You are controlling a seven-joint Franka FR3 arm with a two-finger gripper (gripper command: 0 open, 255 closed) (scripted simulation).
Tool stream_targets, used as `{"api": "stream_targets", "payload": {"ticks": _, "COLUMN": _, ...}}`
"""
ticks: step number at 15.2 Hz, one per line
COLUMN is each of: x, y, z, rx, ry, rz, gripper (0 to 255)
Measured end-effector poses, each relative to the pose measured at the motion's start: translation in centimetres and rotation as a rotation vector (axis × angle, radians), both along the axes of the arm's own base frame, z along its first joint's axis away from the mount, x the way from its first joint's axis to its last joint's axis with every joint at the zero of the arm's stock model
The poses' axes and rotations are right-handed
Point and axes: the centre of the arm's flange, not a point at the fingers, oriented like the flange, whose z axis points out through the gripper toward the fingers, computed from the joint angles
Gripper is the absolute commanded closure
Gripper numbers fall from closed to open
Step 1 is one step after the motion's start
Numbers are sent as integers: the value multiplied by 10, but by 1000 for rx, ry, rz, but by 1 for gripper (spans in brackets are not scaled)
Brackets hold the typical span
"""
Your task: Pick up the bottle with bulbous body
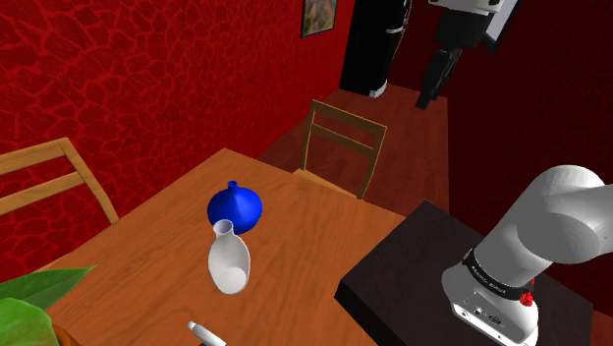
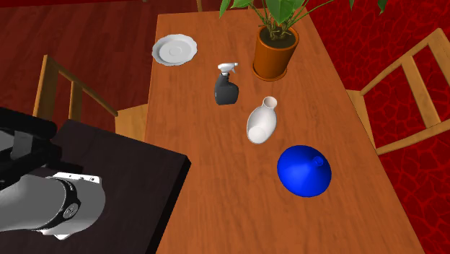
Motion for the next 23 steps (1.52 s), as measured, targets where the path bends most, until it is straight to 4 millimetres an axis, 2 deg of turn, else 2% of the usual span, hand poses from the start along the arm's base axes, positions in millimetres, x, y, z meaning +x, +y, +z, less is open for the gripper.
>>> {"api": "stream_targets", "payload": {"ticks": 2, "x": 1, "y": 5, "z": -2, "rx": -1, "ry": -1, "rz": 0, "gripper": 0}}
{"api": "stream_targets", "payload": {"ticks": 4, "x": 7, "y": 19, "z": -15, "rx": -4, "ry": -2, "rz": -2, "gripper": 0}}
{"api": "stream_targets", "payload": {"ticks": 8, "x": 25, "y": 67, "z": -41, "rx": -11, "ry": -7, "rz": -6, "gripper": 0}}
{"api": "stream_targets", "payload": {"ticks": 23, "x": 89, "y": 222, "z": -145, "rx": -37, "ry": -27, "rz": -25, "gripper": 0}}
